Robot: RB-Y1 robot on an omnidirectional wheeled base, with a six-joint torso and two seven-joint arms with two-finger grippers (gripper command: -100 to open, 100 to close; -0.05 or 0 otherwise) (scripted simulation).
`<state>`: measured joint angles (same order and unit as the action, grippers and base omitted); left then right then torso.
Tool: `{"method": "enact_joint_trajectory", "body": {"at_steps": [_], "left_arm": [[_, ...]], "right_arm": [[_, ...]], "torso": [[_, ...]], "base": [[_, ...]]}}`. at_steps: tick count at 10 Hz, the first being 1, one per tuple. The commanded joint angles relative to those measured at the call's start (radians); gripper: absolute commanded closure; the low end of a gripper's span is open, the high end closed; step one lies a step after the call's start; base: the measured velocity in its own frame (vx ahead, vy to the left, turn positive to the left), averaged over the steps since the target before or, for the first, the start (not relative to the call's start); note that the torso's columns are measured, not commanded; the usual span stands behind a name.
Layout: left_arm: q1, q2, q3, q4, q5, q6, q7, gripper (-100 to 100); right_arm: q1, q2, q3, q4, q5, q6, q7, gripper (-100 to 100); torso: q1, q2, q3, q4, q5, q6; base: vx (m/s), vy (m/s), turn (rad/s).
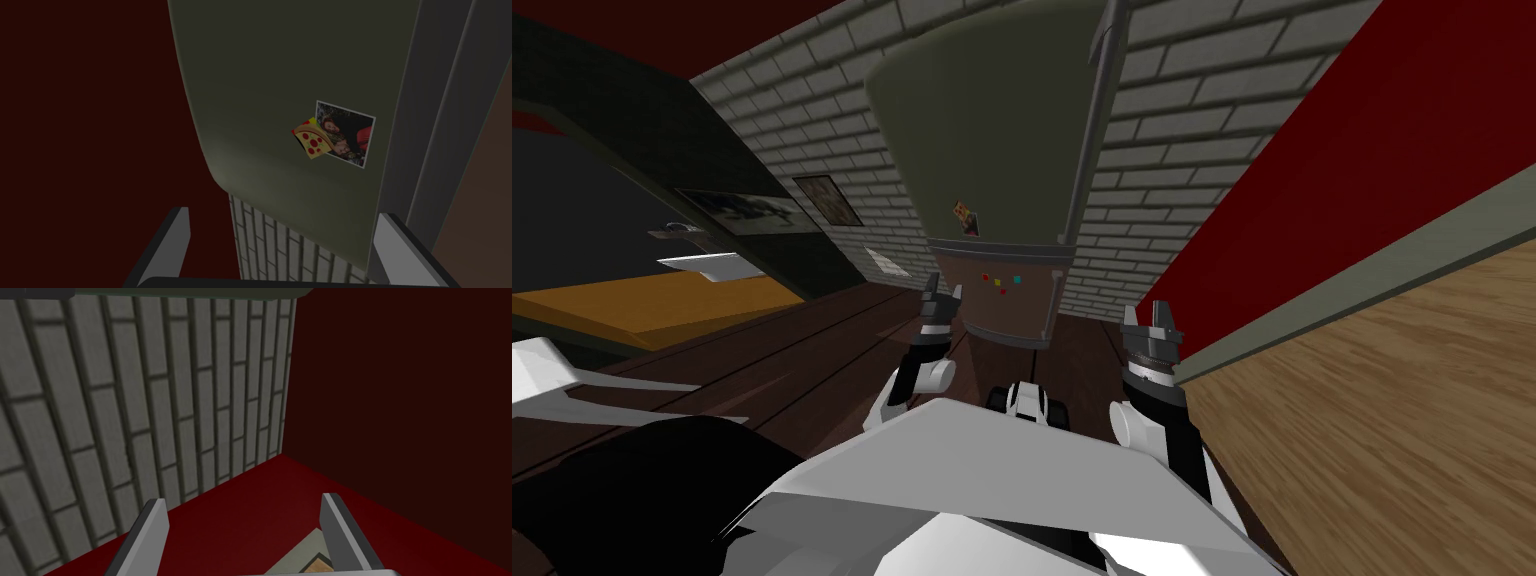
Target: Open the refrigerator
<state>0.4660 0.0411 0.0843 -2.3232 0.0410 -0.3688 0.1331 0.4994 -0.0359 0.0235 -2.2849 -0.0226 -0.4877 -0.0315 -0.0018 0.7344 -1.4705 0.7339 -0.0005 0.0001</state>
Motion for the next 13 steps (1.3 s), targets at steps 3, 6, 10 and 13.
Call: {"method": "enact_joint_trajectory", "body": {"at_steps": [3,6,10,13], "left_arm": [[-0.126,0.101,0.063,0.093,0.039,0.080,0.001,-100],[-0.216,0.130,0.102,0.151,0.065,0.133,0.001,-100],[-0.314,0.155,0.147,0.216,0.094,0.194,0.002,-100],[-0.394,0.167,0.171,0.250,0.110,0.227,0.002,-100]], "right_arm": [[0.000,0.000,0.000,0.000,0.000,0.000,0.000,0],[0.000,0.000,0.000,0.000,0.000,0.000,0.000,0],[0.000,0.000,0.000,0.000,0.000,0.000,0.000,0],[0.000,0.000,0.000,0.000,0.000,0.000,0.000,0]], "torso": [[-0.001,0.003,-0.006,0.004,0.000,0.000],[0.005,0.004,-0.005,0.004,0.001,0.000],[0.001,0.004,-0.005,0.004,0.000,0.000],[0.001,0.003,-0.006,0.004,0.001,0.000]], "base": [[0.009,-0.131,0.010],[0.010,-0.110,0.006],[-0.001,-0.088,0.006],[0.008,-0.099,0.008]]}}
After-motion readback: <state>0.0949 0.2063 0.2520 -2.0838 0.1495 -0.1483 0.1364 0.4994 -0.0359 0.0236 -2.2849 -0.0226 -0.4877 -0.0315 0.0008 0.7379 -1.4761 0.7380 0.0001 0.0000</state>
